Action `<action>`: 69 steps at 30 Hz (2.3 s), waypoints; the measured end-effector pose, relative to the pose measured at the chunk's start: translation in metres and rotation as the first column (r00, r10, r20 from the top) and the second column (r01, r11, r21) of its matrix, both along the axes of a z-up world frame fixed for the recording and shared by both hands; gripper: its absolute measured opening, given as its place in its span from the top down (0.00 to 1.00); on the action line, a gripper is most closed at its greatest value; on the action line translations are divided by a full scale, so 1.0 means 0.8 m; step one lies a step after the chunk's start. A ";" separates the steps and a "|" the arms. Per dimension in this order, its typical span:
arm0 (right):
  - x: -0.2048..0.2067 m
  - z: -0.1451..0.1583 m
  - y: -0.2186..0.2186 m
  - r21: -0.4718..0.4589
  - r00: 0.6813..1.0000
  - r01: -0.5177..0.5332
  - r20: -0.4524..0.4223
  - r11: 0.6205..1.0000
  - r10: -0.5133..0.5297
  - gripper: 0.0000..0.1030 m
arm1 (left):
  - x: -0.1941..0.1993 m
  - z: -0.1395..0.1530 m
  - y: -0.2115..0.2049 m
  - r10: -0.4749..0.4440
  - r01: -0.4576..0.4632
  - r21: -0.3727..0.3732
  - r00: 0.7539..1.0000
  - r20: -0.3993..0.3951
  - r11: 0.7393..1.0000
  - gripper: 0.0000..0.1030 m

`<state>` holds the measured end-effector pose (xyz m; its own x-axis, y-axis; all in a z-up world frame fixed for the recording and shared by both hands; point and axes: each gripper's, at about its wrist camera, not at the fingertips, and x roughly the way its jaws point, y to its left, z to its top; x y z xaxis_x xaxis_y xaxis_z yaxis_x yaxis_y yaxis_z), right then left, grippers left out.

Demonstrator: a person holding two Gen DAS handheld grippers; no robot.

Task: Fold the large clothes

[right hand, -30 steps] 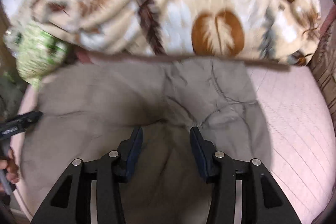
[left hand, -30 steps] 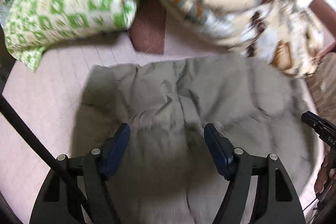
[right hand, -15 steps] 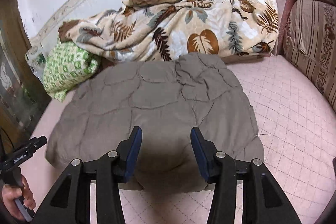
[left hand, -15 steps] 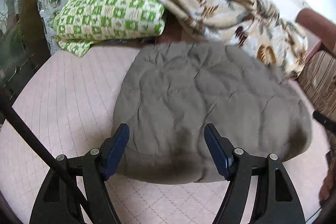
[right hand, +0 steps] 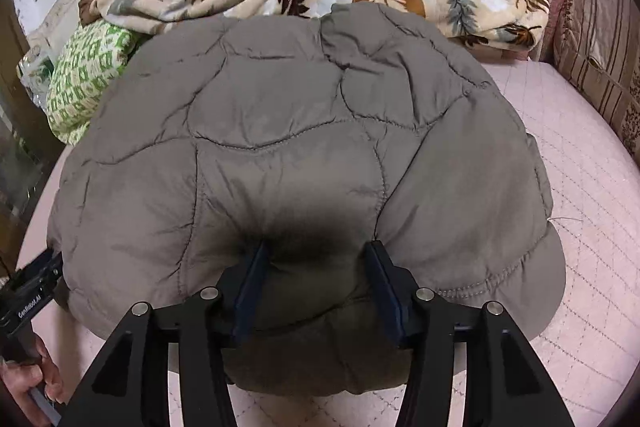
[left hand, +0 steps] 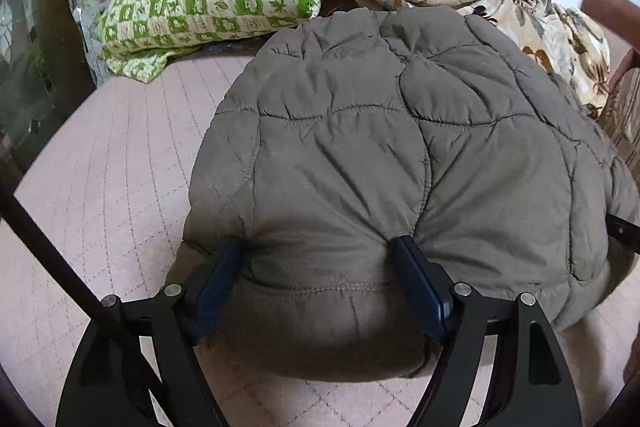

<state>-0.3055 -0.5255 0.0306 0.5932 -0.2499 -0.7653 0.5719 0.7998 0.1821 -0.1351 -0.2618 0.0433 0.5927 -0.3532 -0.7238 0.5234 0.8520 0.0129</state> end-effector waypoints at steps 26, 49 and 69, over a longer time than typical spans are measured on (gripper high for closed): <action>-0.020 0.049 0.048 -0.088 0.991 -0.069 0.111 0.994 0.079 0.44 | -0.046 0.041 -0.003 -0.006 -0.001 0.042 0.987 0.162 0.999 0.24; 0.016 0.008 0.072 -0.069 0.985 -0.166 0.038 0.984 0.169 0.40 | -0.054 0.026 -0.022 -0.050 0.029 0.121 0.982 0.180 0.992 0.24; 0.015 0.009 0.076 -0.073 0.985 -0.169 0.025 0.983 0.171 0.39 | -0.052 0.024 -0.024 -0.051 0.029 0.128 0.984 0.172 0.991 0.24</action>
<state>-0.2932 -0.4648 0.0379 0.6546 -0.1960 -0.7302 0.4216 0.8963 0.1373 -0.1769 -0.2811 0.0626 0.7009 -0.2929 -0.6503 0.5371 0.8166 0.2112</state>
